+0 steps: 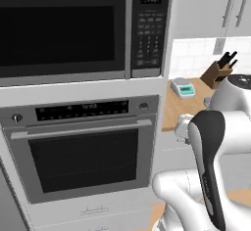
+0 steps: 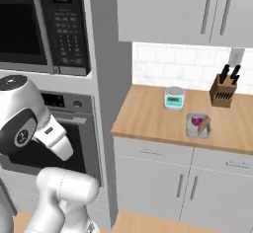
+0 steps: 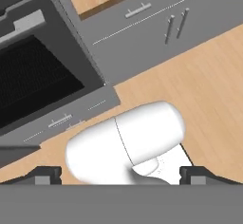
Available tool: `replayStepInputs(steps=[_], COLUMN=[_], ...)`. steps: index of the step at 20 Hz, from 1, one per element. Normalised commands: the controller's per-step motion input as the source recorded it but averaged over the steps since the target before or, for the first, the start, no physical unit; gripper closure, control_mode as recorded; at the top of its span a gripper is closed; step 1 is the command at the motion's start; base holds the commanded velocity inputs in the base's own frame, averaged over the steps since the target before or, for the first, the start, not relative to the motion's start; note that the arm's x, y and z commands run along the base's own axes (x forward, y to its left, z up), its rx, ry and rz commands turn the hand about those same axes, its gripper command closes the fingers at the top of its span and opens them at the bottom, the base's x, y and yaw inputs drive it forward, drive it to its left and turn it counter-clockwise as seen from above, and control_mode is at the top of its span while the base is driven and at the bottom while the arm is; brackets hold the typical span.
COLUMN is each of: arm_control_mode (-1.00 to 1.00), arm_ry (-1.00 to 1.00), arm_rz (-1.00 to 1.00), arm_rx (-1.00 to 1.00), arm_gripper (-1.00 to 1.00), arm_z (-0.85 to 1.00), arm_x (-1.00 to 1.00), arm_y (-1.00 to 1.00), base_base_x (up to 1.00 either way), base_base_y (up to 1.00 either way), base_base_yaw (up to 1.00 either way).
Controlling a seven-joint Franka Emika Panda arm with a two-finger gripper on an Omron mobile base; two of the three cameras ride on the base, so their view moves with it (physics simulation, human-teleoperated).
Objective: Take the meat container that has the steak and place it on the second highest rack of the freezer. Then take the vegetable container that has the sweet potato and onion and place it on the highest rack of the freezer.
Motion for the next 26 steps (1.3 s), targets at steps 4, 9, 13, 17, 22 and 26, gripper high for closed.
replayStepInputs(steps=[4,9,13,17,22,26], arm_control_mode=[1.0,1.0,1.0,-1.0,-1.0,-1.0], arm_ry=[0.0,0.0,0.0,0.02,0.19,0.06], arm_rz=[0.0,0.0,0.0,-0.01,-0.05,-0.1], arm_rx=[0.0,0.0,0.0,0.03,0.12,0.03], arm_gripper=[-1.0,-1.0,-1.0,-1.0,-1.0,-1.0], arm_z=[0.0,0.0,0.0,-0.04,-0.55,-0.85], arm_x=[0.0,0.0,0.0,0.14,0.96,1.0], arm_y=[0.0,0.0,0.0,-0.09,-0.42,-0.13], base_base_x=[0.33,0.46,0.68,0.43,0.0,0.0], base_base_y=[-1.0,-0.9,-0.81,-0.43,0.0,0.0], base_base_yaw=[0.0,-0.01,-0.04,-0.03,0.0,0.0])
